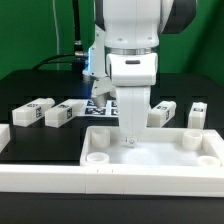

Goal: Assemble desk

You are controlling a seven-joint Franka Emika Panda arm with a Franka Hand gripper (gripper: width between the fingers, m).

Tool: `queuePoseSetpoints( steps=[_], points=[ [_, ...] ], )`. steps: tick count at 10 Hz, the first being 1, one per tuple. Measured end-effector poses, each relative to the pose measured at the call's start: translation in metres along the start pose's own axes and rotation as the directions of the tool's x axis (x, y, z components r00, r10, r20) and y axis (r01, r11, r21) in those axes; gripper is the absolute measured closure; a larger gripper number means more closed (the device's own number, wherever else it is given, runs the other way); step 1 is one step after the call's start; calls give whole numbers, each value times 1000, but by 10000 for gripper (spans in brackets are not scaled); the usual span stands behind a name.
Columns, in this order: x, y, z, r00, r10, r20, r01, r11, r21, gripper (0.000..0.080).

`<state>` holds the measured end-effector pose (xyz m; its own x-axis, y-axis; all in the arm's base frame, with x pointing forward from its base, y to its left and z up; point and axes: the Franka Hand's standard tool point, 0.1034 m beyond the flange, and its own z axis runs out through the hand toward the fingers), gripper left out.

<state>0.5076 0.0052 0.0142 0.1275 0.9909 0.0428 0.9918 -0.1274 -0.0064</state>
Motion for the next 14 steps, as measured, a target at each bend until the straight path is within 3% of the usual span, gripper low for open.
queuePoseSetpoints(
  steps=[1,2,4,7,11,12,14],
  points=[
    [3,-4,-8,998,56,2,-56,998,-7,225],
    [10,-5,-17,996,94,2,-94,995,-19,165],
    [31,-5,-33,978,208,-6,-208,977,-45,153],
    [64,-3,-41,941,339,-14,-339,940,-46,150],
    [63,-3,-40,919,395,-16,-395,918,-43,150],
    [64,-4,-40,870,492,-22,-492,869,-40,150],
    [80,-11,-41,668,743,-32,-744,667,-29,150]
  ],
)
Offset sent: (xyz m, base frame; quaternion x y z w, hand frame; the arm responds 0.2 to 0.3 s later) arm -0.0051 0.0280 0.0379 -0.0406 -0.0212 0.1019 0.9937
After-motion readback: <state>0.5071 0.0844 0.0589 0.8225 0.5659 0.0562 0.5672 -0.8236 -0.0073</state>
